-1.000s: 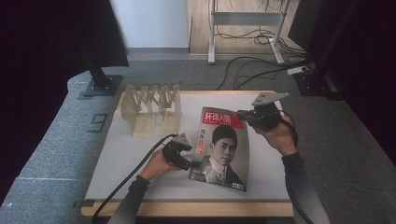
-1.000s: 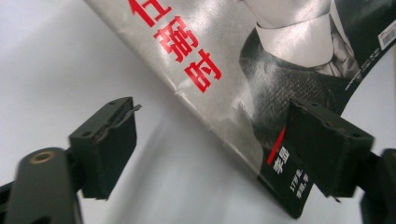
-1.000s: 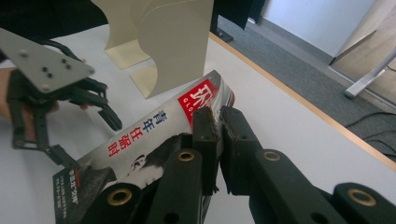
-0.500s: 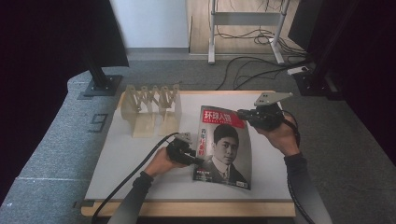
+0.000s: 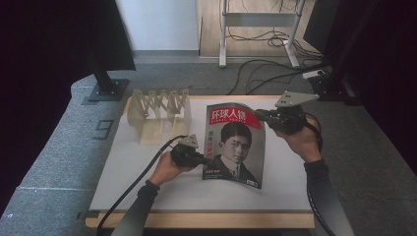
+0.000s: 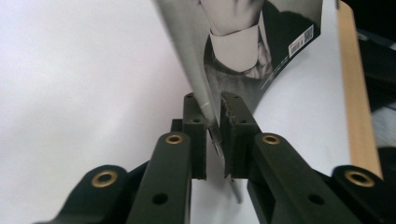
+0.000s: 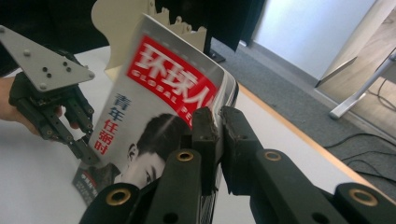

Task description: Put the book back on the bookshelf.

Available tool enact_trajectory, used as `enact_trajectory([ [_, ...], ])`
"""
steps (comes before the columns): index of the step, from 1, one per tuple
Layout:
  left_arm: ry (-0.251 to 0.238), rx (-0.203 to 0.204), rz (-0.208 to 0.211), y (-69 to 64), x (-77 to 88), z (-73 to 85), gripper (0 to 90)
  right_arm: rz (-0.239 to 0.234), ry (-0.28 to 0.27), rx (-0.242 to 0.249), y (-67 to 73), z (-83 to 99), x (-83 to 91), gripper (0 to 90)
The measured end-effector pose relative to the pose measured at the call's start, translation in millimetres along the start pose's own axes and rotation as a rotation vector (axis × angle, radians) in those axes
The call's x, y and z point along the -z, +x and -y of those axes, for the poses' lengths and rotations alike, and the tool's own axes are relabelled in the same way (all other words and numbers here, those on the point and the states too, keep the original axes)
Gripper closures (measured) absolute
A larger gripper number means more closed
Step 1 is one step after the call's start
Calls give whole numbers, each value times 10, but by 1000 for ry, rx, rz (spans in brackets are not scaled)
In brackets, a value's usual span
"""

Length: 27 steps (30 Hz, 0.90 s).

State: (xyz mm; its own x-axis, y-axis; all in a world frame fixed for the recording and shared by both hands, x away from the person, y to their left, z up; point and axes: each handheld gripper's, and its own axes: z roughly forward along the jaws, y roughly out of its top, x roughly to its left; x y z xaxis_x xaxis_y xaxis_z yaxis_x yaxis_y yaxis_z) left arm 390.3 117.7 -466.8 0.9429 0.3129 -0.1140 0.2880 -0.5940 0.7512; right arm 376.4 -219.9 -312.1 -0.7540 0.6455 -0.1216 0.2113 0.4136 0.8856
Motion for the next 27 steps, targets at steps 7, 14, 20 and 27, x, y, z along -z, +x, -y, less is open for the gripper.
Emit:
enact_trajectory([
  [7, -48, -66, -106, -55, 59, 10, 873, 22, -38, 15, -5, -67, 113, 837],
  [14, -46, -80, -104, -96, 17, 109, 860, 1, -40, -1, -33, 42, 123, 833],
  [20, -57, -94, -119, -123, 70, 12, 763, -3, -40, 11, -4, 38, 152, 831],
  [27, -89, -93, -113, -133, 204, -203, 719, -8, -41, 15, 3, 44, 165, 827],
])
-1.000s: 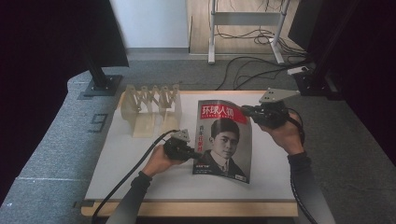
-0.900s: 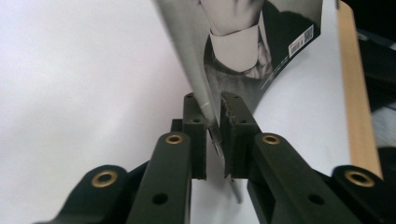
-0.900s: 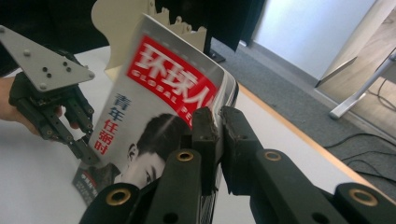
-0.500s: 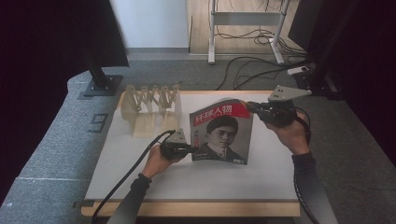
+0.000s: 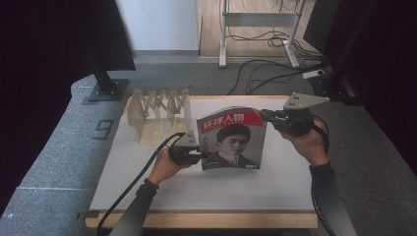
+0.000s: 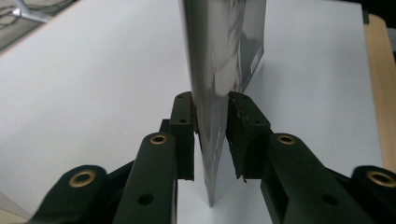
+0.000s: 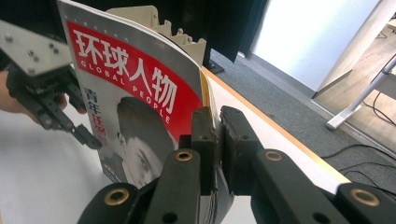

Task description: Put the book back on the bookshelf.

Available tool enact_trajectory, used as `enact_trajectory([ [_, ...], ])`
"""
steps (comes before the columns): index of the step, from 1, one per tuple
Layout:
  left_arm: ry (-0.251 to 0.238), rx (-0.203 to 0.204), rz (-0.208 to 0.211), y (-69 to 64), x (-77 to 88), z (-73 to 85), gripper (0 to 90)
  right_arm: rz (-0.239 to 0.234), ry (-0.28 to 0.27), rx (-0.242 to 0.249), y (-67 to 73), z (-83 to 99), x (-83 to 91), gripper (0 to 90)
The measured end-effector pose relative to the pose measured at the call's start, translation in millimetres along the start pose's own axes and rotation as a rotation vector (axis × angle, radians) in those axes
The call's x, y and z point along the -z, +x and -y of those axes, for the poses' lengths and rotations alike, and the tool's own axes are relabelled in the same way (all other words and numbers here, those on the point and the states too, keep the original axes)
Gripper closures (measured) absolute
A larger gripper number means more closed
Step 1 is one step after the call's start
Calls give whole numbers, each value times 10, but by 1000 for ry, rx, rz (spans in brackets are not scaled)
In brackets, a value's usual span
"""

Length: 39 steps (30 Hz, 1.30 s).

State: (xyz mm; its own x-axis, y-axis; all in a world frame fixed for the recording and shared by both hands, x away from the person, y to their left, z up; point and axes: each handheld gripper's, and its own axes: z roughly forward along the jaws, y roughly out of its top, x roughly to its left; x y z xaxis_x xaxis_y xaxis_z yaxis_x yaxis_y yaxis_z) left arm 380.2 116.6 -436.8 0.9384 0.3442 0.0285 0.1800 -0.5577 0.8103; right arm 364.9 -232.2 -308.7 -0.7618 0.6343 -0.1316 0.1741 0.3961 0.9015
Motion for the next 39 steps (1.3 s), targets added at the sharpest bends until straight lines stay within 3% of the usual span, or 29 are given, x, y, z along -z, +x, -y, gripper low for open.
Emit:
enact_trajectory([
  [10, -80, 1, 0, 66, 231, -360, 705, -5, -2, 2, -3, 13, 11, 822],
  [18, -75, -15, -18, 70, 299, -600, 703, -8, -3, 1, -7, 22, 14, 821],
  [23, -23, -38, -50, 37, 192, -622, 747, -10, -5, -1, -9, 30, 19, 819],
  [25, -39, -24, -39, 41, 183, -624, 819, -9, -7, -6, -11, 39, 22, 816],
  [29, -47, -1, -23, 67, 185, -615, 863, -12, -10, -19, -31, 69, 36, 784],
  [33, -58, 10, -13, 80, 182, -608, 867, -16, -8, -39, -53, 125, 54, 700],
  [39, -63, -2, -18, 48, 189, -609, 867, 36, 39, -40, -38, 300, 40, 543],
])
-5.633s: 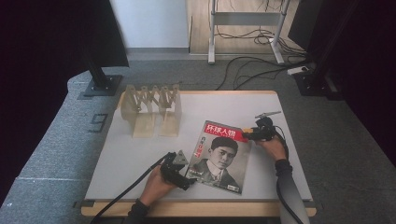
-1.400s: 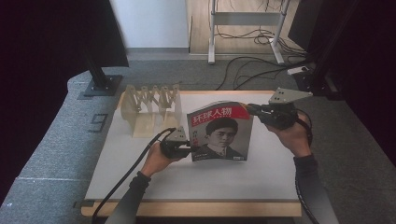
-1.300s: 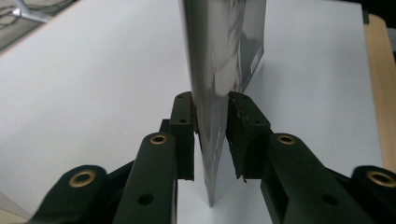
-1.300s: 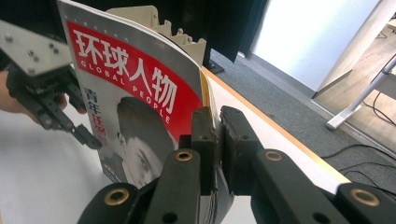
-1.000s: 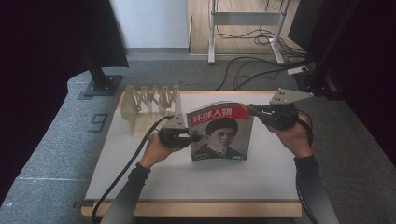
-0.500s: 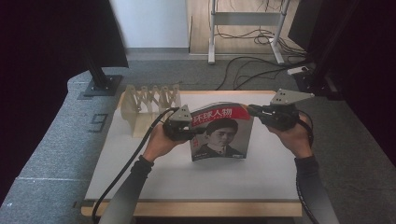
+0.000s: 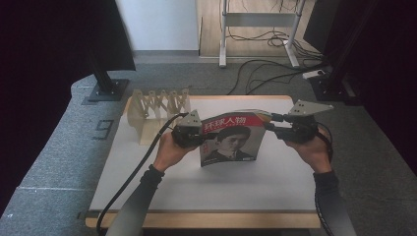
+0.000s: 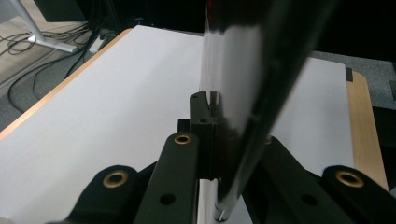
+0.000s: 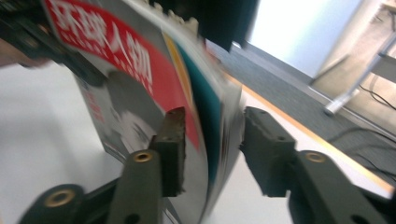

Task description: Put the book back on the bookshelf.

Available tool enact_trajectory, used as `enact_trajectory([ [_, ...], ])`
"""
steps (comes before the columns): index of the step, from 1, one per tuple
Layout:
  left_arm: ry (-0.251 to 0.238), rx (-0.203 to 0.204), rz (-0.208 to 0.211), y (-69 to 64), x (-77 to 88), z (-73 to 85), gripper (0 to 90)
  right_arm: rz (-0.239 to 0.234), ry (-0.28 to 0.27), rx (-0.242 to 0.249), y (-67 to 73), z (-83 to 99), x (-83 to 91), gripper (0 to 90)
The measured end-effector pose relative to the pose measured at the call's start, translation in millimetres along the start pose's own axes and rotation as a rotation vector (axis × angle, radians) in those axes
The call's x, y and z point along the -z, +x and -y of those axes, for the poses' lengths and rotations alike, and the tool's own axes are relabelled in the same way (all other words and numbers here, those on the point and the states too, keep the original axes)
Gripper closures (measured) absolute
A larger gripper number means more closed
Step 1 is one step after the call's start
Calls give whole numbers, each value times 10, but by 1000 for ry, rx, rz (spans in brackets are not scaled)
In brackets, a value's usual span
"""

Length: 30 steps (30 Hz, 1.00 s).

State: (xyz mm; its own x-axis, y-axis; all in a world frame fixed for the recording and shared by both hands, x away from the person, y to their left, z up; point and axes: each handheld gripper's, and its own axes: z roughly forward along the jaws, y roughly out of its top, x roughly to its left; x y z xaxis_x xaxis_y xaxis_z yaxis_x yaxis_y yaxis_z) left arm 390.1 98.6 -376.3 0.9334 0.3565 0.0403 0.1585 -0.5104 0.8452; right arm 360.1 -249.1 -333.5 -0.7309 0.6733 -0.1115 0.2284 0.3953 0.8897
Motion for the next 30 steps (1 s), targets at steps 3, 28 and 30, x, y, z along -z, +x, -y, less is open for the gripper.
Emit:
enact_trajectory([
  [3, 0, -1, -1, -5, 13, 5, 868, 19, 22, -4, 23, 106, -23, 476],
  [28, -16, 53, -62, 74, 416, 108, 872, 92, 117, -154, 114, 1050, -340, 32],
  [30, -14, 57, -68, 75, 459, 120, 872, 94, 131, -161, 142, 1124, -368, 5],
])
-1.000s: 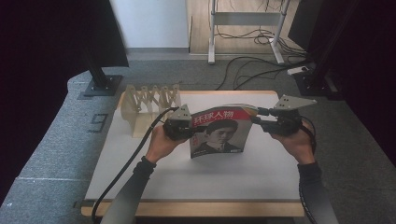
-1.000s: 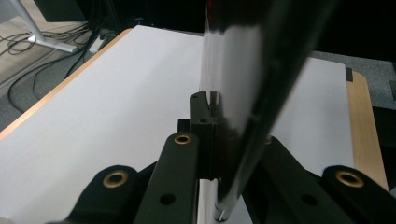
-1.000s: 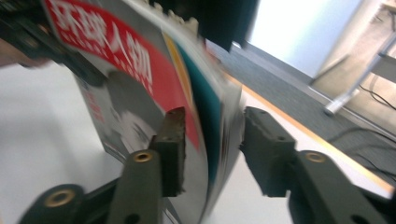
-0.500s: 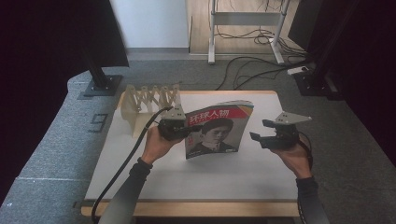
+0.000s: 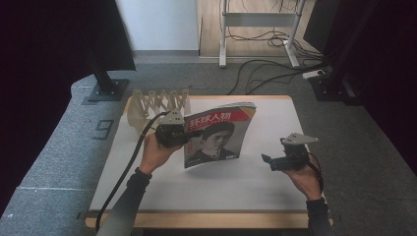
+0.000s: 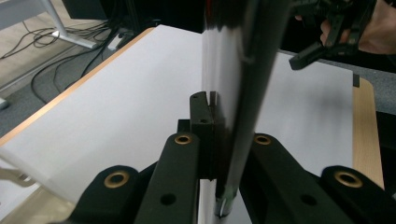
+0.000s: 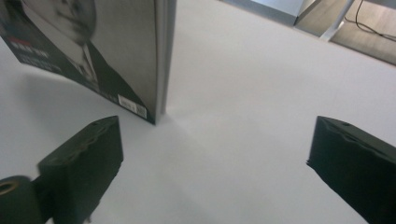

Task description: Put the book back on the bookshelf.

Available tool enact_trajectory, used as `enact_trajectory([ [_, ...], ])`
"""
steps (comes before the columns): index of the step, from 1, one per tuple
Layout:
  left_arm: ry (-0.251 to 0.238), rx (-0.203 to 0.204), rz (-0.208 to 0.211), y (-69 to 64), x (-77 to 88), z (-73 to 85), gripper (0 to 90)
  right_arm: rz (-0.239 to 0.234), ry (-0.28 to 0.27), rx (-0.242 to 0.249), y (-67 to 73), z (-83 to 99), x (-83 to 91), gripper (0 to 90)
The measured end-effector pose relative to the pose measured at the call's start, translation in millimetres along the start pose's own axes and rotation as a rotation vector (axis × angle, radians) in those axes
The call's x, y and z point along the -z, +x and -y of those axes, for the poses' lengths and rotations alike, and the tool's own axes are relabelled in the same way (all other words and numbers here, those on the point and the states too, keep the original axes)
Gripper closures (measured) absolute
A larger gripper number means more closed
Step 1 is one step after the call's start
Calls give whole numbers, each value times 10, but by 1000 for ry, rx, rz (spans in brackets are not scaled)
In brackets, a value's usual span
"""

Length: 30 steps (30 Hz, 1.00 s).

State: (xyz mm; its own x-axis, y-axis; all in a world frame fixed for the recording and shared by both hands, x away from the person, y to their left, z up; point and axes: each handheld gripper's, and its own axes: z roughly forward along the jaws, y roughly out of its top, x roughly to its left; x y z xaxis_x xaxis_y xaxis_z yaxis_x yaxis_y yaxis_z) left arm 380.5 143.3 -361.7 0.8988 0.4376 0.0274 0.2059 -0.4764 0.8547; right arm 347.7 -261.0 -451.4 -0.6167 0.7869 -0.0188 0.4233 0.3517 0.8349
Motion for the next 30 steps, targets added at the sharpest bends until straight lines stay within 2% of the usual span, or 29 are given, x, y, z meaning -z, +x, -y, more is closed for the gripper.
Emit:
enact_trajectory([
  [8, 3, 22, -34, 18, 183, 43, 872, -19, 40, -20, 54, 271, -121, 0],
  [19, -3, 47, -81, 46, 458, 120, 873, -11, 90, -49, 94, 612, -239, 0],
  [24, -12, 67, -107, 70, 609, 154, 873, -19, 129, -52, 106, 721, -302, 0],
  [30, -22, 98, -143, 105, 823, 210, 873, -16, 138, -67, 104, 776, -324, 0],
])
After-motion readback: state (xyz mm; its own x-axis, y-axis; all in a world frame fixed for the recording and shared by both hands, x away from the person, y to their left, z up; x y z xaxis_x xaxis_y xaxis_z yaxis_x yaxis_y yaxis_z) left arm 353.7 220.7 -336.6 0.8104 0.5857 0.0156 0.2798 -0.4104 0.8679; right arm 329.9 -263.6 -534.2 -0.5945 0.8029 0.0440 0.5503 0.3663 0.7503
